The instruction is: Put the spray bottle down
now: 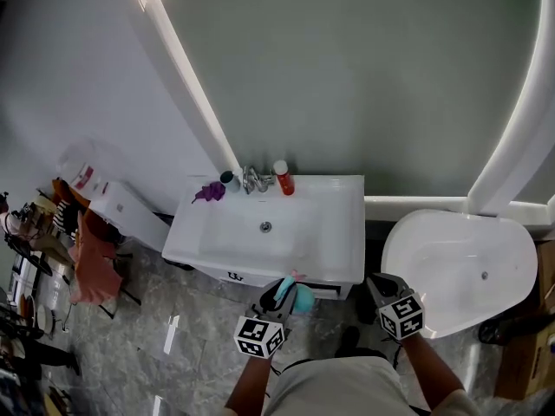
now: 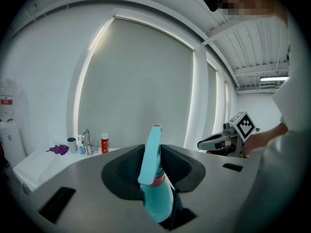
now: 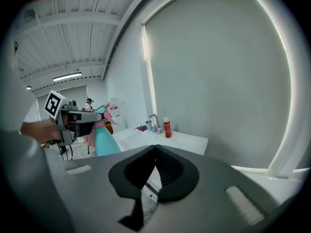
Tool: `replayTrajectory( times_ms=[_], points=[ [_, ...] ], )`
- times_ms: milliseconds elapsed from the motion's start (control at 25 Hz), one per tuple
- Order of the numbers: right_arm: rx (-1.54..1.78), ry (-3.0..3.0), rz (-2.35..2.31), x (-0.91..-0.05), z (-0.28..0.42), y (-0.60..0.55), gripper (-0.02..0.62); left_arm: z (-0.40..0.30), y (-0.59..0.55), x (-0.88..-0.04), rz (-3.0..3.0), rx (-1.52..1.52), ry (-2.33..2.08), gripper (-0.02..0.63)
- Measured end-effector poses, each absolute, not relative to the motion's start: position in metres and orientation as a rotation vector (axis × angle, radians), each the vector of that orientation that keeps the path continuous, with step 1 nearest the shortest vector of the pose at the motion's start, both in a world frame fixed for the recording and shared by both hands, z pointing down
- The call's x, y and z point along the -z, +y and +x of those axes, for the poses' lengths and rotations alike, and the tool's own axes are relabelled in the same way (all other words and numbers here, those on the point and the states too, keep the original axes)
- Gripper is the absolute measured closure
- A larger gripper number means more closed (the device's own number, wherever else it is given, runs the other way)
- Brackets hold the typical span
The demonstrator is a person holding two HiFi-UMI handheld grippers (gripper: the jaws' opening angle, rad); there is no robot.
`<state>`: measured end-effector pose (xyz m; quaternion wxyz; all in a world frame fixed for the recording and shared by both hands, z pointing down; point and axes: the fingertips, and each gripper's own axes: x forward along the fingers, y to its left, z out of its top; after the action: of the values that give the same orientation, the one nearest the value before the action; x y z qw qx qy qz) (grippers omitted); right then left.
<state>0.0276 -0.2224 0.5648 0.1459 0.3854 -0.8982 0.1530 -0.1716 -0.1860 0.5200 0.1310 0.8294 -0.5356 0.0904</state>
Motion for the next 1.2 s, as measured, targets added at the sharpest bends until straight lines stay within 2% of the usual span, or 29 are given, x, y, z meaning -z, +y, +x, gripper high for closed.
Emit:
replayTrajectory(
  times_ms=[480,1200],
  points=[
    [-0.541,-2.587,1.057,-0.597,0.069,-0.282,0.584,-0.131,-0.254,-0.538,2.371,-0.324,-1.598,0.502],
    [-0.655,-2.459,1.239,-0.626,0.058,-0.345,0.584,-0.119,-0.375,-0.585,2.521,-0.436,-1.315,0.502]
  ],
)
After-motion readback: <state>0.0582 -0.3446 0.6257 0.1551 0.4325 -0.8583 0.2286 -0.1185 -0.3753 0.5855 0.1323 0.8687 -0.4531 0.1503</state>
